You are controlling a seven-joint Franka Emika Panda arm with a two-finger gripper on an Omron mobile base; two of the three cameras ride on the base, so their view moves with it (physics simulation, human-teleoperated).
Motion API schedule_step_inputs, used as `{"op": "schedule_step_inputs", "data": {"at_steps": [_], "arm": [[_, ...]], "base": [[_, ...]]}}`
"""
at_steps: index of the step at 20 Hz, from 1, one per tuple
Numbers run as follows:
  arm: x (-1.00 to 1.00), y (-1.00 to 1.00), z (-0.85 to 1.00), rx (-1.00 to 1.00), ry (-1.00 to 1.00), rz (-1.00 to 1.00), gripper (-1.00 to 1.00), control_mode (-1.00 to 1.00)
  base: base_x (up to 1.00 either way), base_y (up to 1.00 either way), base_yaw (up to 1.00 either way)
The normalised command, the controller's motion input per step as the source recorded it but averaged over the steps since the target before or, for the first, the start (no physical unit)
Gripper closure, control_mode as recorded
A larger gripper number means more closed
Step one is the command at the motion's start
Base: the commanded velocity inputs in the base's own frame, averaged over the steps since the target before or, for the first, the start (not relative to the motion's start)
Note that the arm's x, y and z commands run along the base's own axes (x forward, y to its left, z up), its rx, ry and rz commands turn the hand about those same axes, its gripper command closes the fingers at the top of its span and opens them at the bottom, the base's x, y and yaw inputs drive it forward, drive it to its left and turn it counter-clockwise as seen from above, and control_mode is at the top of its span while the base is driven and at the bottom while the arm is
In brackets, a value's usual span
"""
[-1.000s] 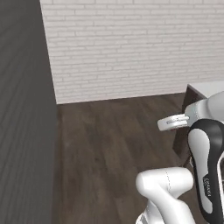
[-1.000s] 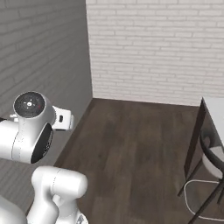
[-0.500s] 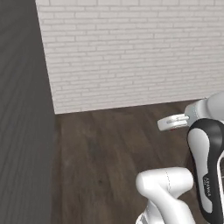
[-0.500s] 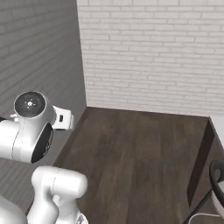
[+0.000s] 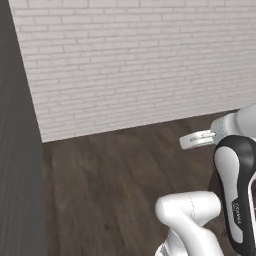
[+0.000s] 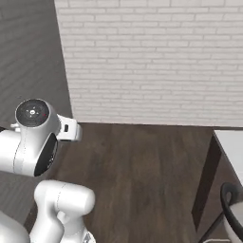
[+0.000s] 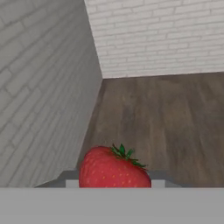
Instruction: Take the strawberry from the fridge and place it on top of the pancake, located on the dining counter.
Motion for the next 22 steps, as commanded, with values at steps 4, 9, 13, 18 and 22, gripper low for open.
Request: {"op": "schedule_step_inputs", "data": {"at_steps": [4,9,13,18,22], "arm": [[0.0,0.0,0.0,0.0,0.0,0.0,1.0,1.0],[0.0,0.0,0.0,0.0,0.0,0.0,1.0,1.0],[0.0,0.0,0.0,0.0,0.0,0.0,1.0,1.0],[0.0,0.0,0.0,0.0,0.0,0.0,1.0,1.0],[0.0,0.0,0.0,0.0,0.0,0.0,1.0,1.0]], "base": [[0.35,0.0,-0.42],[0.2,0.0,-0.49],[0.11,0.0,-0.53],[0.05,0.0,-0.55],[0.0,-0.01,-0.55]]}}
